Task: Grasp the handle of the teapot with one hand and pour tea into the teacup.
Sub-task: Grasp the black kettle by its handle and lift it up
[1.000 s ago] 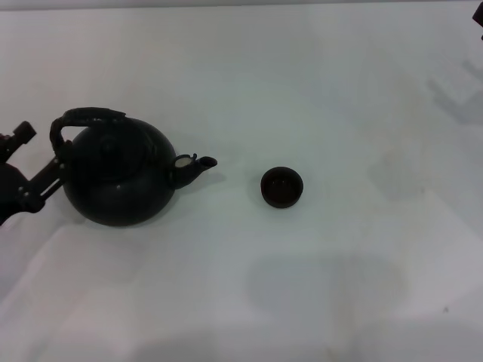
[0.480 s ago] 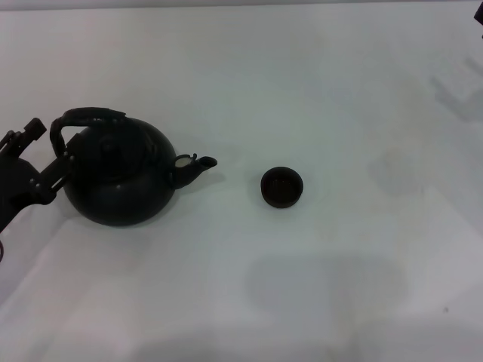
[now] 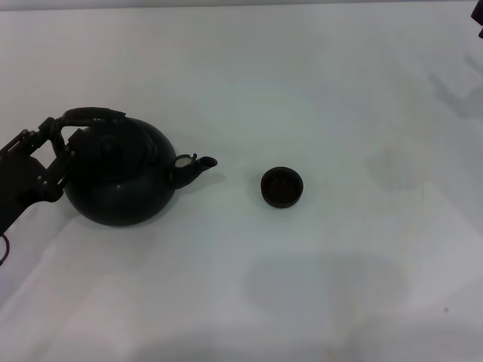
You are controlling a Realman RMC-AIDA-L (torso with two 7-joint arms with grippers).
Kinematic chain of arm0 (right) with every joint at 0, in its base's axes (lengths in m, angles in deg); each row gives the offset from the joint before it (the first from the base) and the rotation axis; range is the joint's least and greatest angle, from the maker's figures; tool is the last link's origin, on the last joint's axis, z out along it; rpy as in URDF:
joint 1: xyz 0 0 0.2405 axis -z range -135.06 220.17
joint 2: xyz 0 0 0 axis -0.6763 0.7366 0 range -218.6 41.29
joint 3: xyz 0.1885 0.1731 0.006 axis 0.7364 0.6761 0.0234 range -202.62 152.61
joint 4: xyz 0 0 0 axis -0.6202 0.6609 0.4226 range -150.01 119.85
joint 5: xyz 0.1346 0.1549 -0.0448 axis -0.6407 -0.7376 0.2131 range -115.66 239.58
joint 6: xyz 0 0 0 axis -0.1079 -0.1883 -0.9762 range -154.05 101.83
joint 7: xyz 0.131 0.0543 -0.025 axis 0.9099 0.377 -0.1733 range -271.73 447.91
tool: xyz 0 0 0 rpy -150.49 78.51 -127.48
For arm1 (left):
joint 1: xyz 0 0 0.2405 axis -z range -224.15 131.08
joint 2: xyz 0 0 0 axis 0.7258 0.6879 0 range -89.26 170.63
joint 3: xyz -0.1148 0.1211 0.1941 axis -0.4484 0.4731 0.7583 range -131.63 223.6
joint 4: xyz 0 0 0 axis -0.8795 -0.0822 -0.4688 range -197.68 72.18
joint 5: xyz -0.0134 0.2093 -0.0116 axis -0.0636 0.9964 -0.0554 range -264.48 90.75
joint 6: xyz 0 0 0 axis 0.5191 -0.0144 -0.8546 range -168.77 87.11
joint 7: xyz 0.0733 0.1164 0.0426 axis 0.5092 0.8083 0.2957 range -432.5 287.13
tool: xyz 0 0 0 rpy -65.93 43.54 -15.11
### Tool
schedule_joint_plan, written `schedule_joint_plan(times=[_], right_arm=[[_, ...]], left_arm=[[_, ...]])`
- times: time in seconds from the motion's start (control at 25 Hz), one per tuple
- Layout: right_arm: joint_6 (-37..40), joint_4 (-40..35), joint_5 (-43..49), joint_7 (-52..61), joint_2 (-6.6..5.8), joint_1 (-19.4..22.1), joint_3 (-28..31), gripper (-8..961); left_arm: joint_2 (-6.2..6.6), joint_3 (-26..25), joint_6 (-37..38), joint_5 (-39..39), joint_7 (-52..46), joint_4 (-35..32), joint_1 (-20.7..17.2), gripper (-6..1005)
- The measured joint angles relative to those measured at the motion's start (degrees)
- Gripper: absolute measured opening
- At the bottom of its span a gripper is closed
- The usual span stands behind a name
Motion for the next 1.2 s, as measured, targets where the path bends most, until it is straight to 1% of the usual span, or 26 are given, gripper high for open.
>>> schedule_joint_plan(times=[0.2,0.52,0.72,0.96,1.16,1.2], right_arm=[[0.0,0.4,0.0,-0.1,0.0,0.0,0.3,873],[0.8,0.4,0.0,-0.1,0.0,0.0,0.4,873],[1.4,0.5,0.0,-0.1,0.0,-0.4,0.3,873],[1.8,0.5,0.1,-0.1,0.0,-0.4,0.4,873],[2.1,0.5,0.1,-0.1,0.0,-0.4,0.4,873],[2.1,0.6,0.1,-0.1,0.0,-0.4,0.4,873]], left_arm=[[-0.05,-0.1,0.0,-0.1,1.2,0.1,-0.8,483],[-0.12,-0.5,-0.3,-0.5,2.3,1.4,-1.4,358],[-0.1,-0.5,-1.7,-0.6,1.7,1.9,-0.9,357],[-0.12,-0.5,-2.1,-1.3,1.6,2.4,-0.6,281],[-0.19,-0.5,-2.3,-2.9,1.3,2.6,-0.6,184],[-0.19,-0.5,-2.3,-3.5,1.1,2.8,-0.5,184]])
